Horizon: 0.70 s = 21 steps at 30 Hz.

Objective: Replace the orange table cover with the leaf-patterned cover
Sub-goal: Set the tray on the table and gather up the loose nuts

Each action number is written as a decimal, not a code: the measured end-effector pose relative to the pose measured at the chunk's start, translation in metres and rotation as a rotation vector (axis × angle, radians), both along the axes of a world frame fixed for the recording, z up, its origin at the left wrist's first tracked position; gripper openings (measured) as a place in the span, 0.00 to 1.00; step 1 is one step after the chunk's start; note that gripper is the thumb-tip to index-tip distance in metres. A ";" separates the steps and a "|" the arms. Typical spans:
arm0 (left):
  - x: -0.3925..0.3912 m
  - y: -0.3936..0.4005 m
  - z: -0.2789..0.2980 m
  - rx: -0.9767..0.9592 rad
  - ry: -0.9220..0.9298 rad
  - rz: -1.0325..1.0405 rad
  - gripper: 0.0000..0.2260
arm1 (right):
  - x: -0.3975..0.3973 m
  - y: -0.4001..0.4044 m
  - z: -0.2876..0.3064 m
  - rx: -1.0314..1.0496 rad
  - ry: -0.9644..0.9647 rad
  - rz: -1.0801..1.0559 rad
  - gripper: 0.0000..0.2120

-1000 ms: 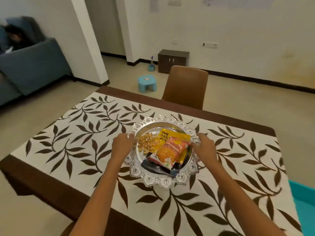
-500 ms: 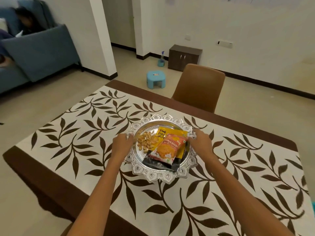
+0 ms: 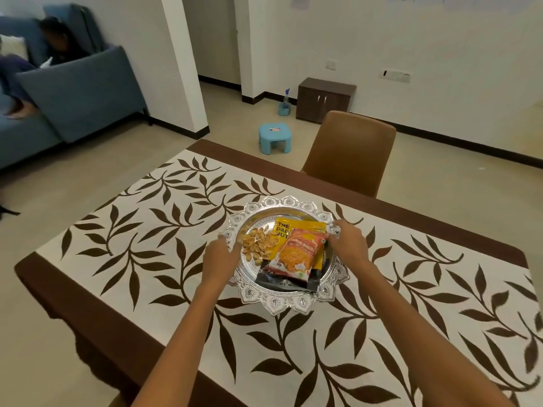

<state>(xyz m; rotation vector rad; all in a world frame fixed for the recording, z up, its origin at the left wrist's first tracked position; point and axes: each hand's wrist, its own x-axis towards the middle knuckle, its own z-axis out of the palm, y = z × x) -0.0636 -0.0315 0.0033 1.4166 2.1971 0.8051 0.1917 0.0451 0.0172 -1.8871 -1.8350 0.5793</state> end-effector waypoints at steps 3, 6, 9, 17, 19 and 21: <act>-0.001 0.001 -0.010 -0.051 0.006 -0.007 0.25 | 0.003 -0.001 -0.005 0.000 -0.078 0.041 0.17; -0.001 -0.002 -0.016 -0.085 0.063 -0.010 0.28 | -0.005 -0.004 -0.006 0.065 -0.214 0.033 0.16; 0.007 -0.012 -0.017 -0.040 0.201 0.009 0.26 | -0.030 -0.010 -0.006 0.274 -0.186 0.115 0.17; 0.023 -0.026 -0.035 0.241 0.078 -0.145 0.25 | -0.106 -0.002 -0.014 0.030 -0.368 0.734 0.31; 0.026 -0.028 -0.029 0.296 -0.115 -0.112 0.23 | -0.116 0.001 -0.019 -0.036 -0.460 0.760 0.33; 0.029 -0.032 -0.013 0.328 -0.466 -0.063 0.21 | -0.122 0.000 -0.023 -0.079 -0.485 0.780 0.31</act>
